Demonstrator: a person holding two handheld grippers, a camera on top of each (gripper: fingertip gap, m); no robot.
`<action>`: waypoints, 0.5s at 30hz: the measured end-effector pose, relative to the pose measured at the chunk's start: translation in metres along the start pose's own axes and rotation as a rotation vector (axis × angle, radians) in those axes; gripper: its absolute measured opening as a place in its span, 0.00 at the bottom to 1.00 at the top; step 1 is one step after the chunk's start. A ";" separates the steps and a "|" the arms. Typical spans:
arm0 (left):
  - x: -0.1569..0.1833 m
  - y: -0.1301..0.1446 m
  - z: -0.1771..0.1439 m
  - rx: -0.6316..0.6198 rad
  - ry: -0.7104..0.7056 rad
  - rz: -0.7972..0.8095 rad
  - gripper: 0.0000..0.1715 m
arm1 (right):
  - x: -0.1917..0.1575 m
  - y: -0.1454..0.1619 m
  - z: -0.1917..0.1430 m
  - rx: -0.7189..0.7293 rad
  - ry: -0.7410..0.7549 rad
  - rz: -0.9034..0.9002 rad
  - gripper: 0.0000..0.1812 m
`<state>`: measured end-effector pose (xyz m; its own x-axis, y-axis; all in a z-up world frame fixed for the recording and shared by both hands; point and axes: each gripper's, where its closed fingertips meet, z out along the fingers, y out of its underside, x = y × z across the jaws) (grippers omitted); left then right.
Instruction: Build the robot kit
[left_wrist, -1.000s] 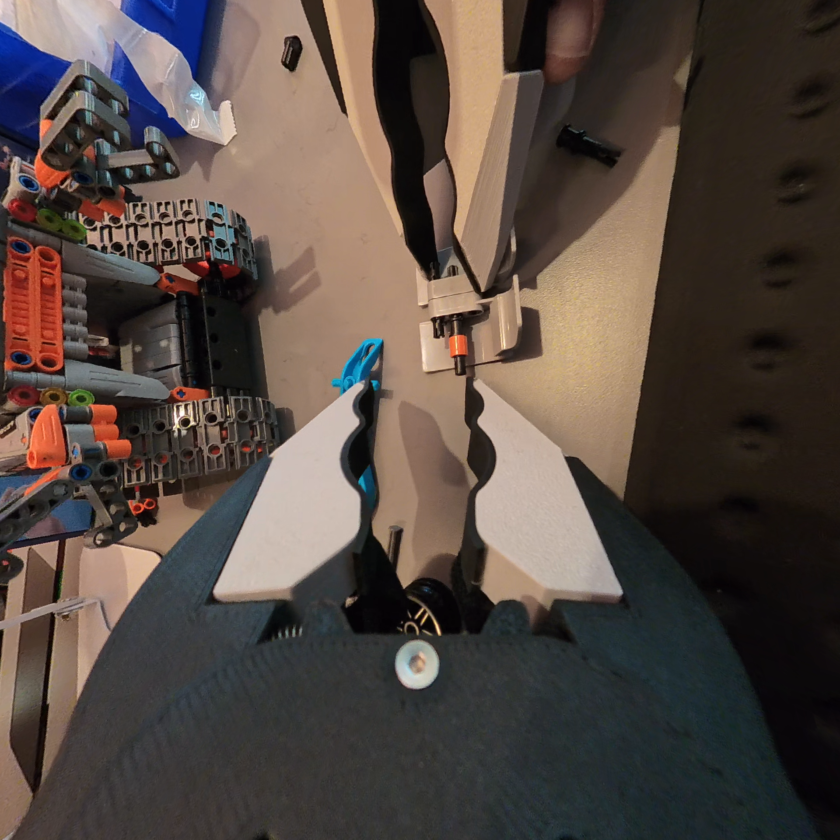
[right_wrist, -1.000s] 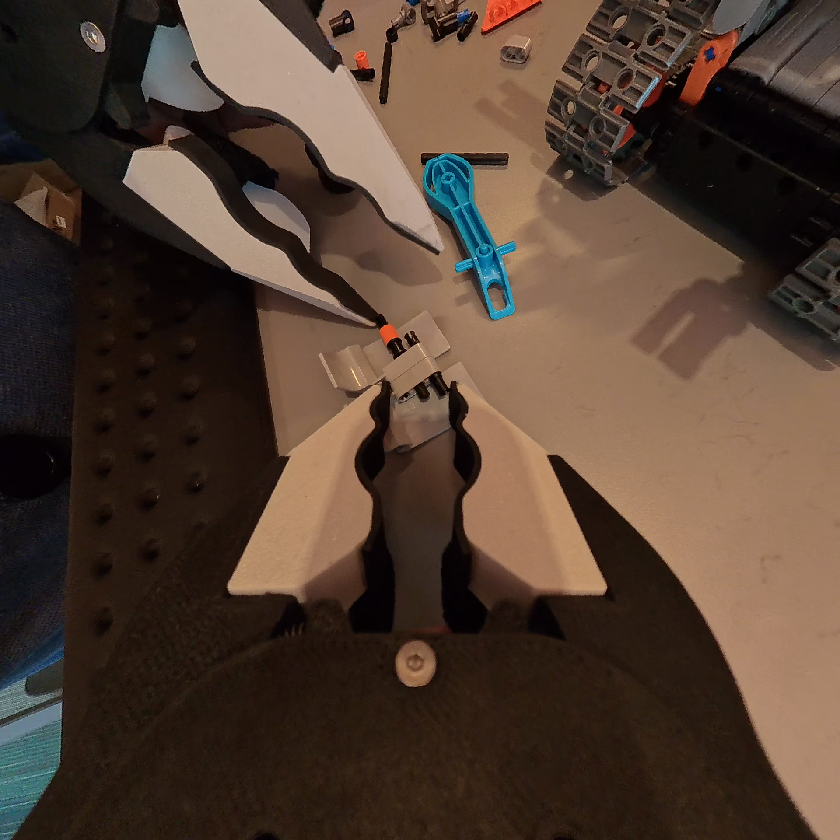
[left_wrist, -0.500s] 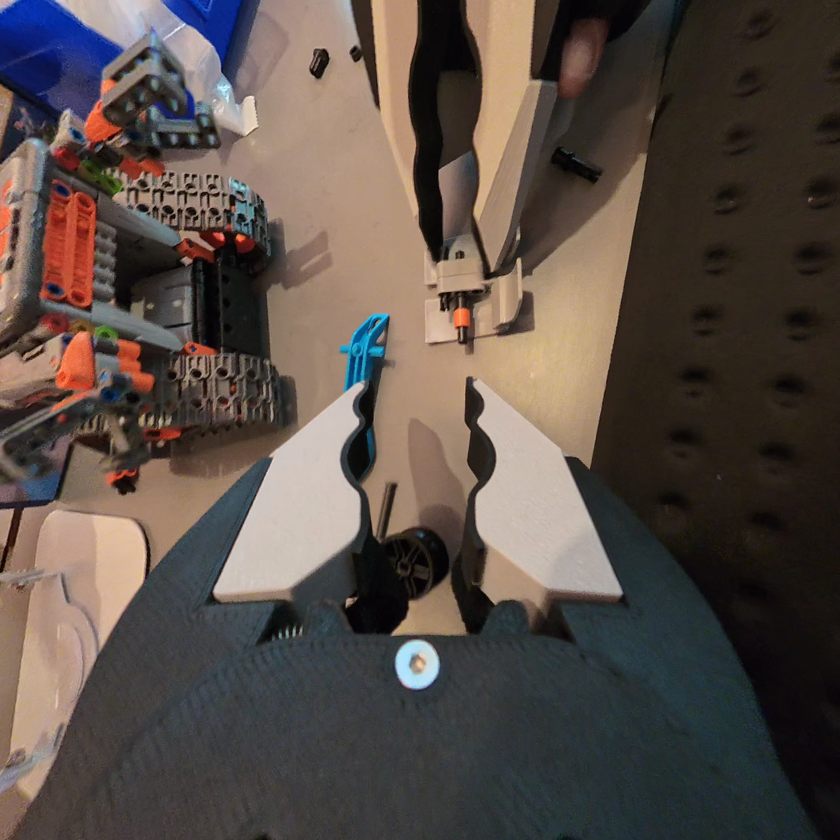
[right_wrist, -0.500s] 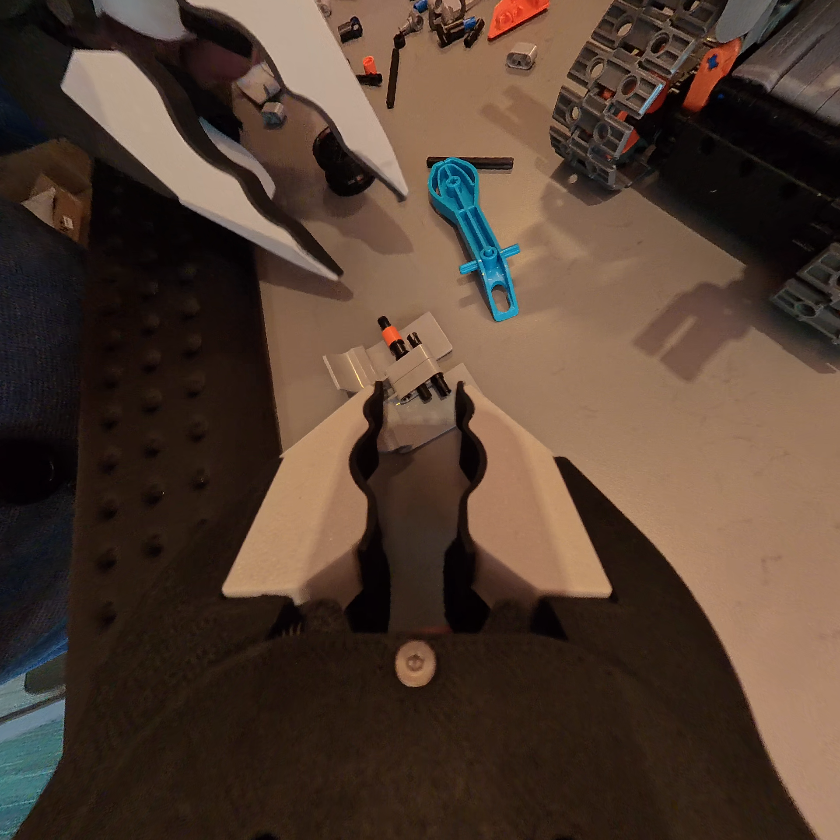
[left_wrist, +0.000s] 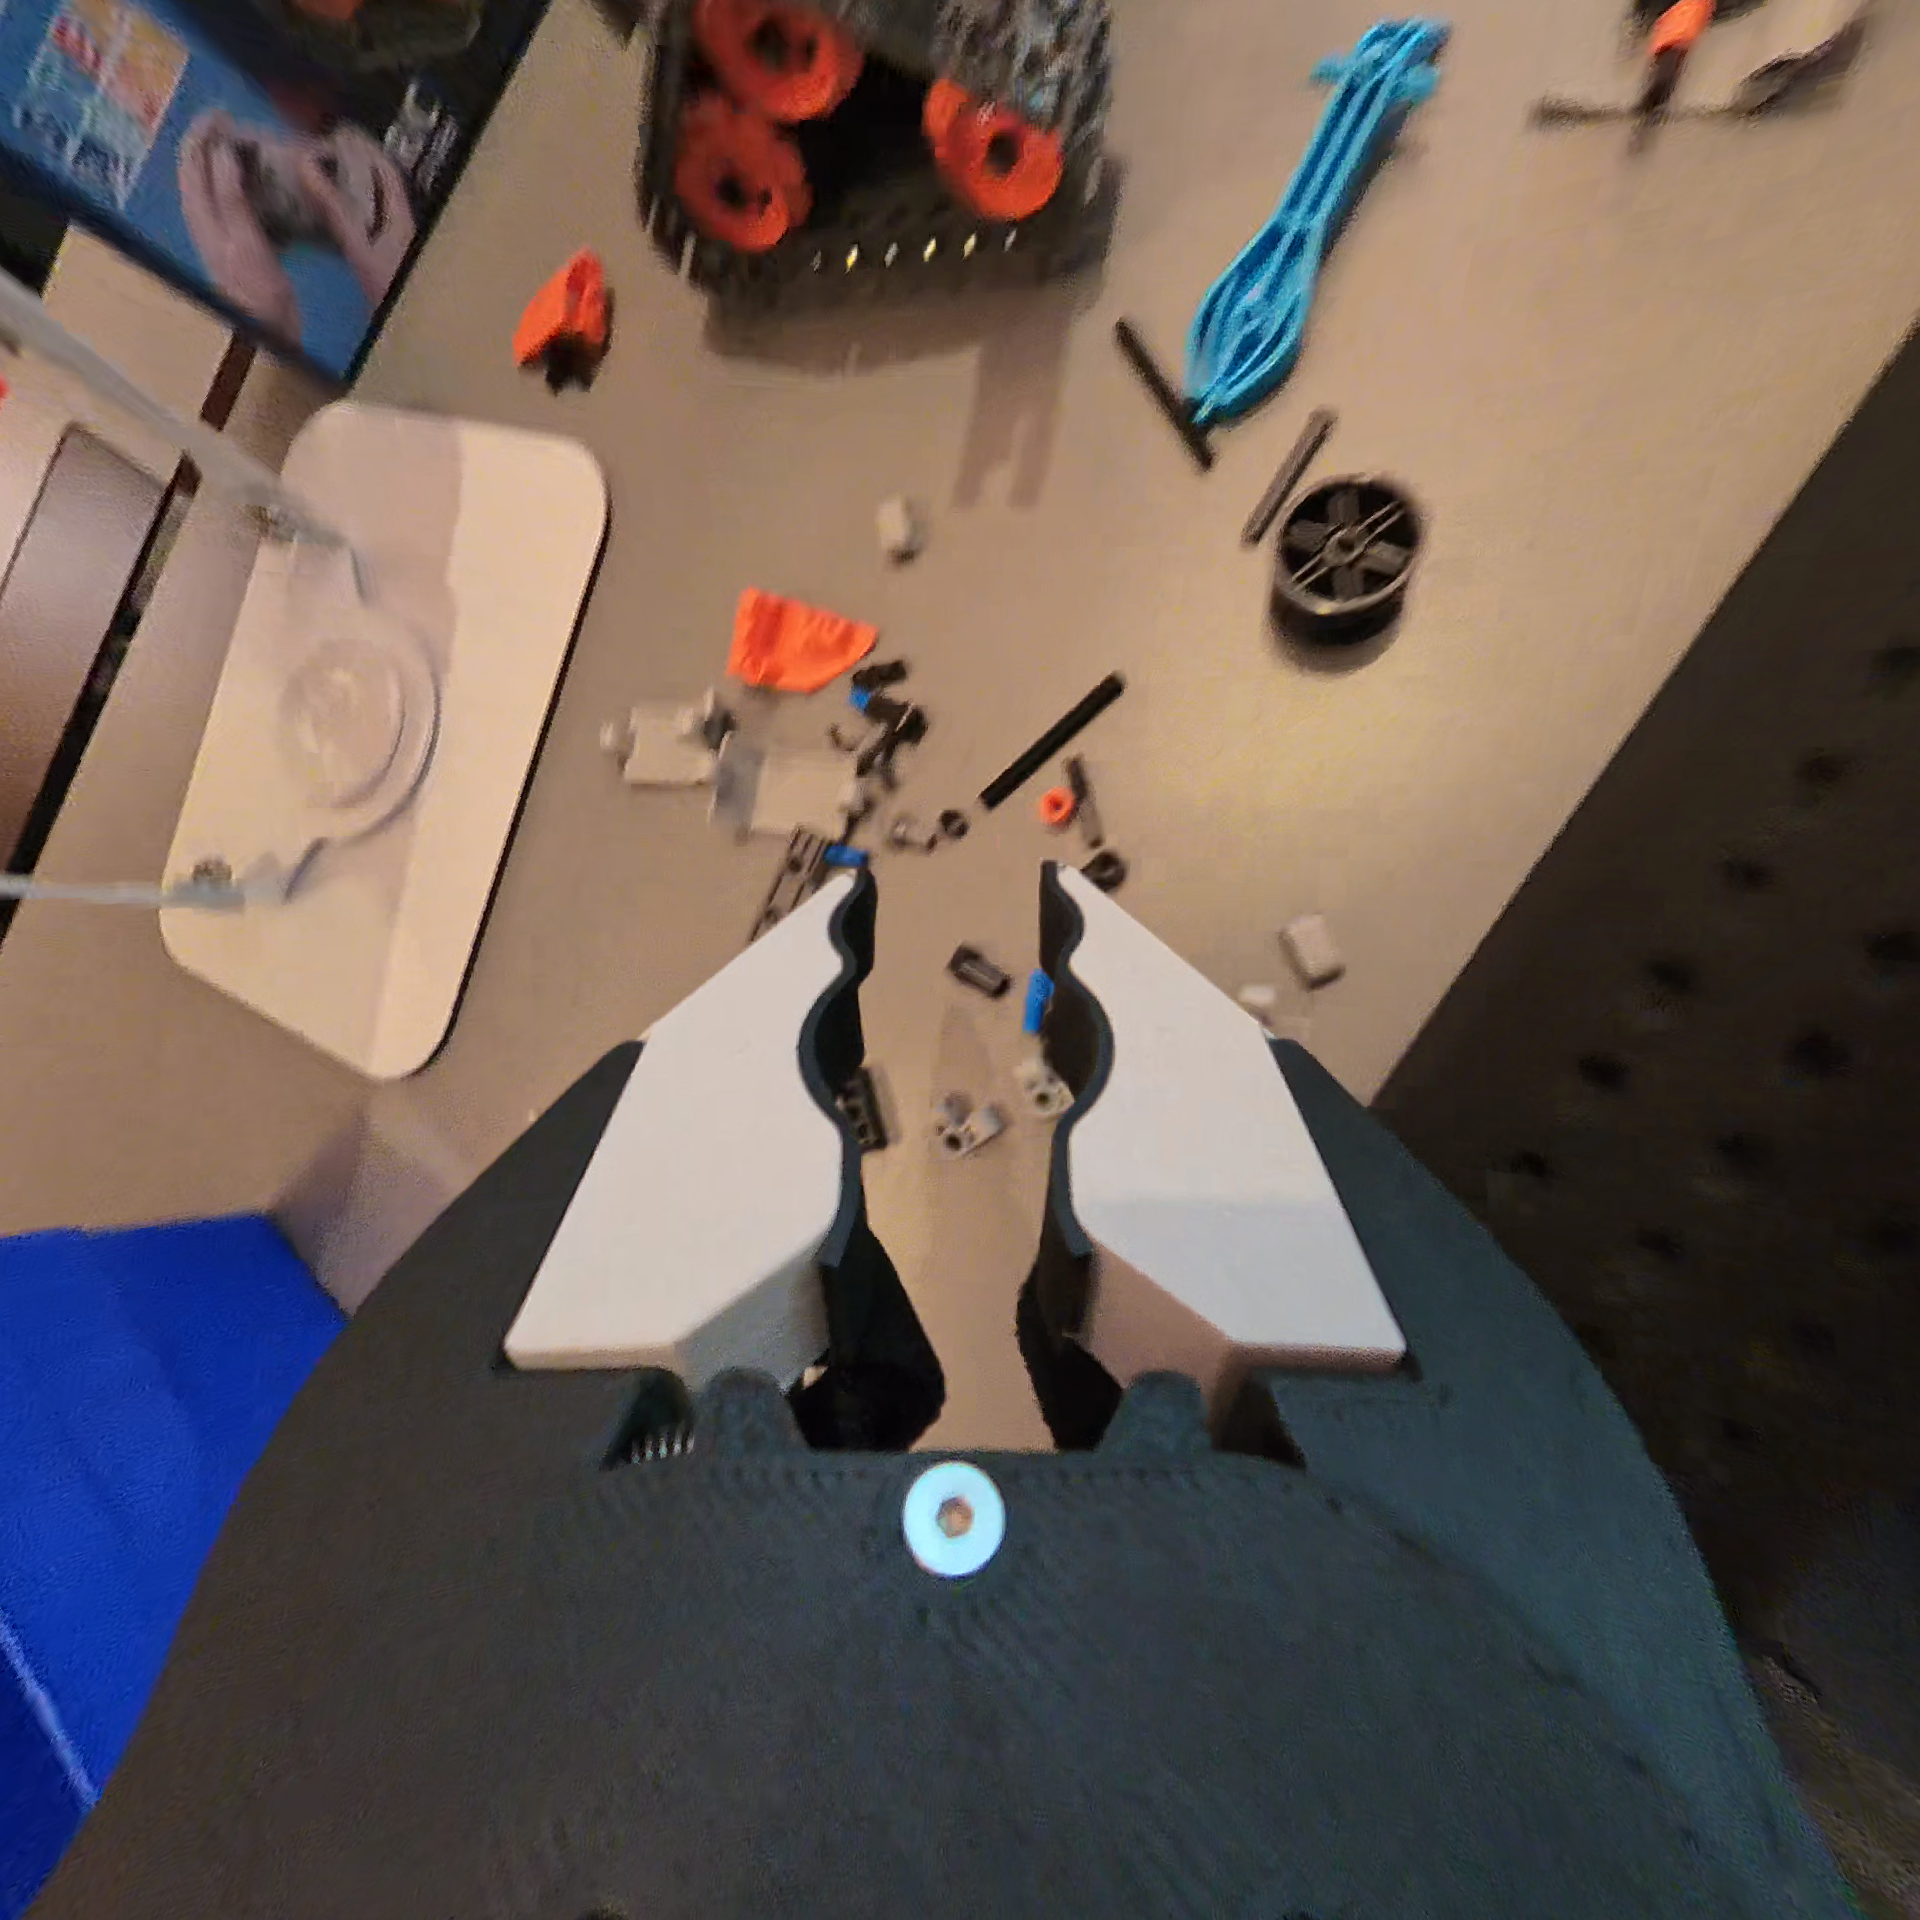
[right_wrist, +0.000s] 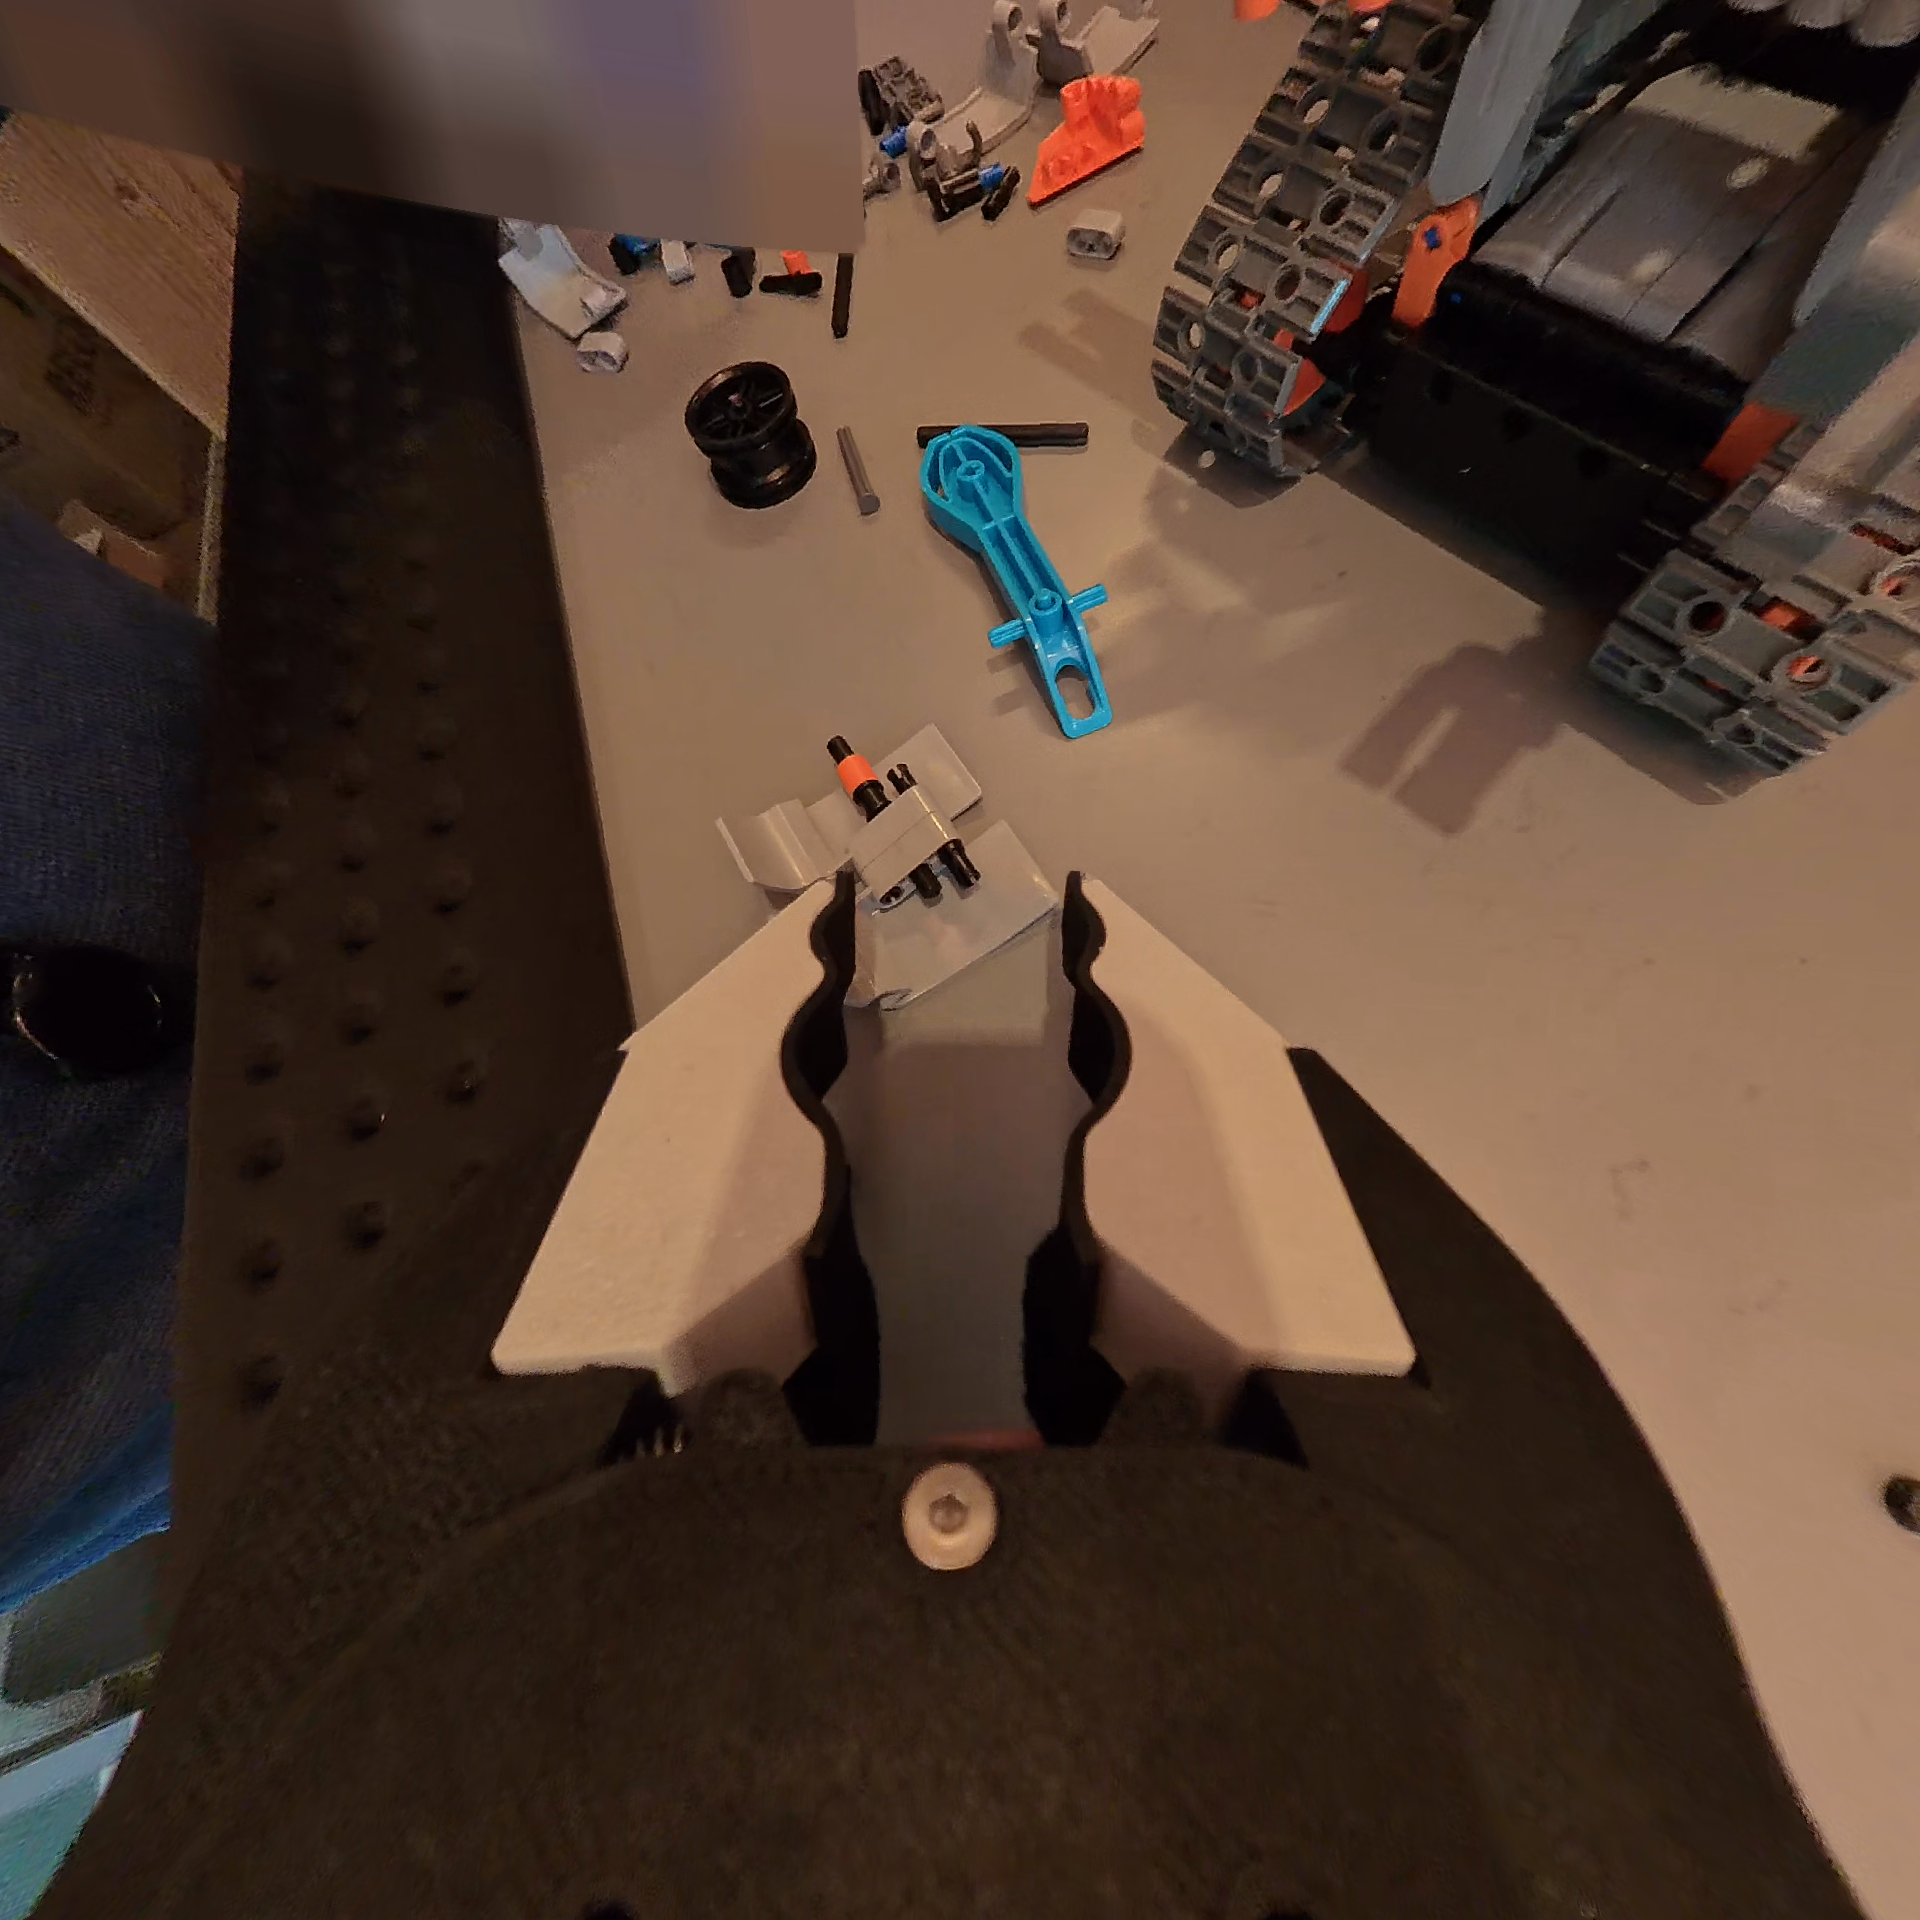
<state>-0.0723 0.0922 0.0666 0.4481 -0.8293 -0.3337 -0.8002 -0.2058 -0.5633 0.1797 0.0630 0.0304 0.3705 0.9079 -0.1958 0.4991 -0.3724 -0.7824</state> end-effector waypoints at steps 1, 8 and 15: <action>-0.006 0.007 0.001 -0.010 -0.005 -0.011 0.16 | 0.001 -0.002 -0.001 0.004 0.009 -0.001 0.21; -0.034 0.053 0.006 -0.111 -0.004 -0.052 0.12 | 0.000 -0.008 -0.001 -0.006 0.045 -0.013 0.20; -0.044 0.051 0.042 -0.122 0.037 0.019 0.11 | -0.001 -0.011 0.000 0.004 0.060 -0.002 0.20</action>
<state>-0.1163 0.1401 0.0210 0.4191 -0.8520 -0.3138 -0.8519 -0.2495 -0.4605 0.1738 0.0660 0.0387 0.4156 0.8956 -0.1588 0.4969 -0.3698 -0.7851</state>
